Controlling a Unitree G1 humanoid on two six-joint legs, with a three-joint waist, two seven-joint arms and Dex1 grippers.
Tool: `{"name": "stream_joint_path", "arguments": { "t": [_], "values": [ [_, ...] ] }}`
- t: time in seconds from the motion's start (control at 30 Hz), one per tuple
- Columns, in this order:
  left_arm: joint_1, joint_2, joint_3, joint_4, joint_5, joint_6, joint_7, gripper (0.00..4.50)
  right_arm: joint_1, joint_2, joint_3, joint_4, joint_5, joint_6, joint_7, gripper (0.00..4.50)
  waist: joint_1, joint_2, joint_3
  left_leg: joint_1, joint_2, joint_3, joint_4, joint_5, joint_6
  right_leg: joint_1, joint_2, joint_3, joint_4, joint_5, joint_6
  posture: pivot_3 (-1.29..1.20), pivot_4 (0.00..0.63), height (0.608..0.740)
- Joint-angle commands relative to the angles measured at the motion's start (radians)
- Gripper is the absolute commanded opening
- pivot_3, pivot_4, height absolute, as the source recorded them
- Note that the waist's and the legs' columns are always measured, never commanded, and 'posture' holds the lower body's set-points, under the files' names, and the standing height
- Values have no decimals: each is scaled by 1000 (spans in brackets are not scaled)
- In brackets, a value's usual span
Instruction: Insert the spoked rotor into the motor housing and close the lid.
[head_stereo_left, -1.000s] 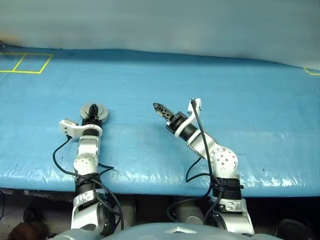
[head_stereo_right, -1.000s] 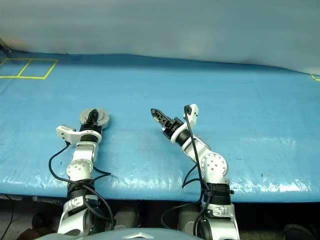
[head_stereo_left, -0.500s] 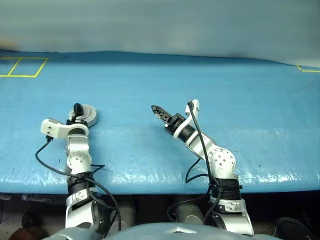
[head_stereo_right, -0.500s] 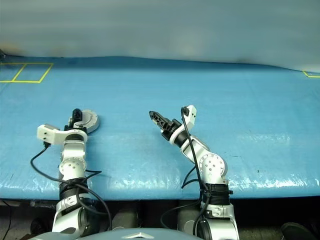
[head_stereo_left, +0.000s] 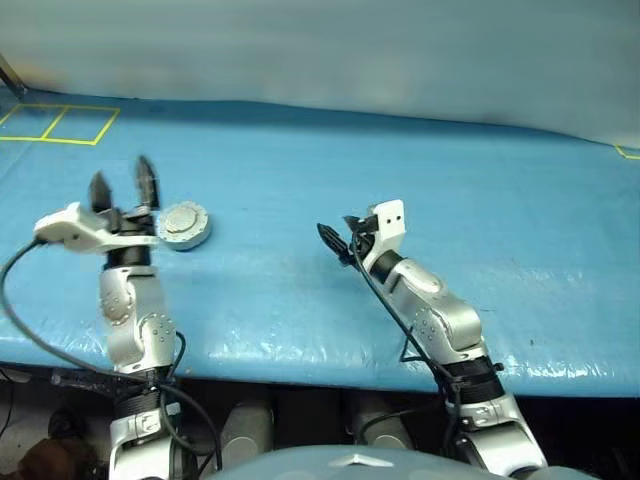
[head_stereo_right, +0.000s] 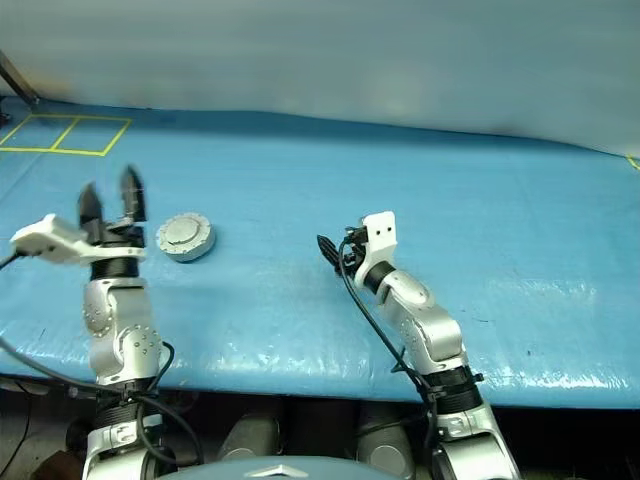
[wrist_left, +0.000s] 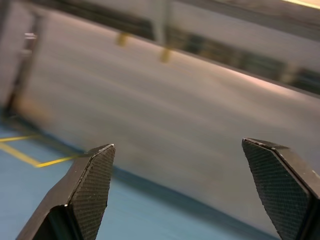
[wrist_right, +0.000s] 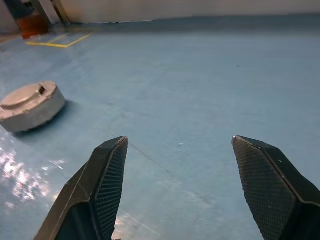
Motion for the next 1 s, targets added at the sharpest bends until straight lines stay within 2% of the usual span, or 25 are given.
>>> {"name": "stream_joint_path", "arguments": {
  "t": [0.03, 0.13, 0.3, 0.43, 0.57, 0.6, 1.0],
  "values": [
    [46, 142, -216, -61, 107, 133, -230, 4432, 14, -82, -5, -33, -82, -79, 69, 3517, -10, 1, 0, 0, 0, 0, -1, 0, 0, 0, 0, 0, 0, 0, 0, 0, 150, 740],
    [54, 229, -308, -45, 145, 190, -341, 4432, 29, -135, -35, -50, -109, -94, 94, 3517, -25, 2, 1, 2, 1, 1, -5, 0, 1, -2, 0, 0, 1, -2, -3, 0, 150, 740],
    [12, 255, -374, 24, 215, 181, -435, 4432, 71, -213, -84, -54, -61, -84, 230, 3517, -25, 2, 1, 1, 2, 0, -7, 0, 1, -3, 1, -1, 2, -3, -4, 0, 150, 740],
    [-25, 225, -382, 122, 251, 136, -462, 4432, 76, -231, -99, -23, -68, -77, 266, 3517, -24, 2, 1, 1, 2, 0, -4, 0, 1, -2, 0, -1, 1, -2, -3, 0, 150, 740],
    [-37, 190, -386, 179, 267, 107, -478, 4500, 82, -231, -122, -42, -40, -55, 301, 4423, -20, 2, 2, 1, 2, 0, -3, 0, 1, -2, 0, -1, 1, -2, -3, 0, 150, 740],
    [-39, 181, -382, 190, 269, 94, -479, 4500, 83, -228, -126, -45, -45, -60, 297, 4471, -18, 2, 2, 1, 2, 0, -3, 0, 1, -2, 0, -1, 1, -2, -3, 0, 150, 740],
    [-54, 124, -353, 267, 284, 19, -462, 4500, 98, -211, -114, -55, -62, -69, 312, 4471, -6, 1, 2, 1, 1, 0, -1, 0, 1, 0, 0, -1, 1, -1, -1, 0, 150, 740]
  ]
}}
